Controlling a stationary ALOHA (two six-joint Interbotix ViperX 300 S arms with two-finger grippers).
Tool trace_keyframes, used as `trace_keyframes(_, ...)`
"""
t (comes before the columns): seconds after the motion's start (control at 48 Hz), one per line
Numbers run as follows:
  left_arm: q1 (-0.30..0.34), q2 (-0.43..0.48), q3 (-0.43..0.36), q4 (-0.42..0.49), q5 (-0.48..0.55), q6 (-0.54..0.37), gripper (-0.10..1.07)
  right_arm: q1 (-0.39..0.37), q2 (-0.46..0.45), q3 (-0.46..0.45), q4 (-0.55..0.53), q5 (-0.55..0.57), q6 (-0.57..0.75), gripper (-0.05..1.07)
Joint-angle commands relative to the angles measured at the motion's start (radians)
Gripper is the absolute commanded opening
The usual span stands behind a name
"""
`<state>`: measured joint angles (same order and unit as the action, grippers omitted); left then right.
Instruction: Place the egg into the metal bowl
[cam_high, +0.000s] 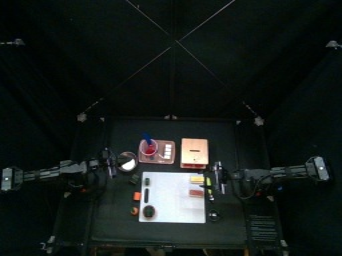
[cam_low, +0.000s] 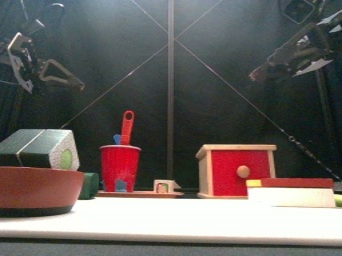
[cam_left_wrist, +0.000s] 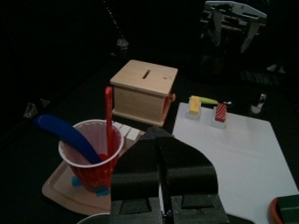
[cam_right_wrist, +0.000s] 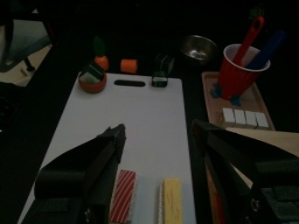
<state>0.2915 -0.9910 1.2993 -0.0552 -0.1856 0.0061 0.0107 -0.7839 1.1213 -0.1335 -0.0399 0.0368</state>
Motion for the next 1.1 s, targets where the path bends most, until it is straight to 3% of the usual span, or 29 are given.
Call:
trace_keyframes(0.0,0.014,0.008,-0.031,0.006,-0.009,0.002,0.00,-0.003,0.006,-0.006,0.002,-0.008,0.002,0.93)
trace_keyframes(0.417,0.009,0.008,-0.048,0.017,-0.009,0.002,0.00,-0.026,0.046,-0.031,0.025,0.025,0.005,0.93)
trace_keyframes(0.521,0.009,0.008,-0.048,0.017,-0.009,0.002,0.00,-0.071,0.114,-0.080,0.038,0.138,0.005,0.93)
trace_keyframes(0.604,0.009,0.006,-0.046,0.017,-0.009,0.000,0.00,-0.097,0.202,-0.140,0.040,0.304,0.002,0.93)
trace_keyframes(0.75,0.009,0.008,-0.041,0.017,-0.009,0.000,0.00,-0.101,0.334,-0.238,0.017,0.497,-0.014,0.93)
trace_keyframes(0.875,0.009,0.008,-0.038,0.018,-0.009,0.002,0.00,-0.100,0.430,-0.278,-0.003,0.568,-0.014,0.93)
trace_keyframes(1.083,0.008,0.008,-0.028,0.021,-0.009,0.000,0.00,-0.098,0.529,-0.302,0.020,0.580,-0.014,0.94)
